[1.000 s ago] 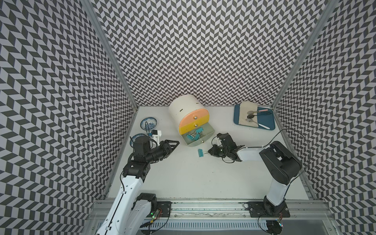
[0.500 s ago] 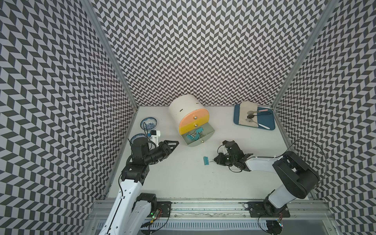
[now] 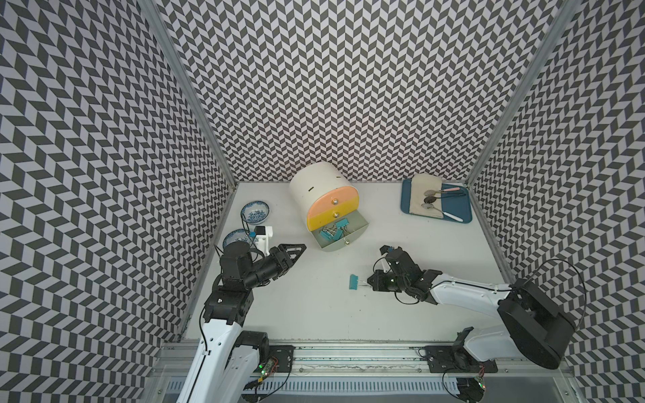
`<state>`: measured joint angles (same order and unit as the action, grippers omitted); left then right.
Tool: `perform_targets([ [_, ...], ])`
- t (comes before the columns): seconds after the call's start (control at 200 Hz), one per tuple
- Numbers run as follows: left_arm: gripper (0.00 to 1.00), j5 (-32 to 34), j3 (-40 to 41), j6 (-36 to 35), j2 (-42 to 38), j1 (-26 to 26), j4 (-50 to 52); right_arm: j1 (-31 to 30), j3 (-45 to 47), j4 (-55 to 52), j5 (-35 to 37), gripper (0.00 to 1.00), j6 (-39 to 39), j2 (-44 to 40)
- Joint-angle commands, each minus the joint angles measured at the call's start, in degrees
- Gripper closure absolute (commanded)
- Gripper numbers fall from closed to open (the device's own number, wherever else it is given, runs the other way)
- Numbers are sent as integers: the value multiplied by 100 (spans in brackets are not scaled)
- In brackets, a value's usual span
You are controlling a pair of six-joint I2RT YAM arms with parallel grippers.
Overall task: Put the binder clips in the drawer according to color
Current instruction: Move the binder clip to the center of the board.
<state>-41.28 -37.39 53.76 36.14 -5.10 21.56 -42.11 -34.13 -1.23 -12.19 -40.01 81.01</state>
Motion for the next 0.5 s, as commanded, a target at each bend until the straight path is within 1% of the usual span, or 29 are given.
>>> perform_targets([
  [0.0, 53, -27, 65, 30, -129, 36, 76, -4, -326, -123, 286, 100, 254, 190],
  [0.29, 53, -30, 65, 74, -186, 36, 111, 132, -690, -104, 346, 100, 344, 868],
  [0.496, 53, -21, 43, 37, -212, 36, 182, 150, -560, -77, 330, 100, 389, 936],
])
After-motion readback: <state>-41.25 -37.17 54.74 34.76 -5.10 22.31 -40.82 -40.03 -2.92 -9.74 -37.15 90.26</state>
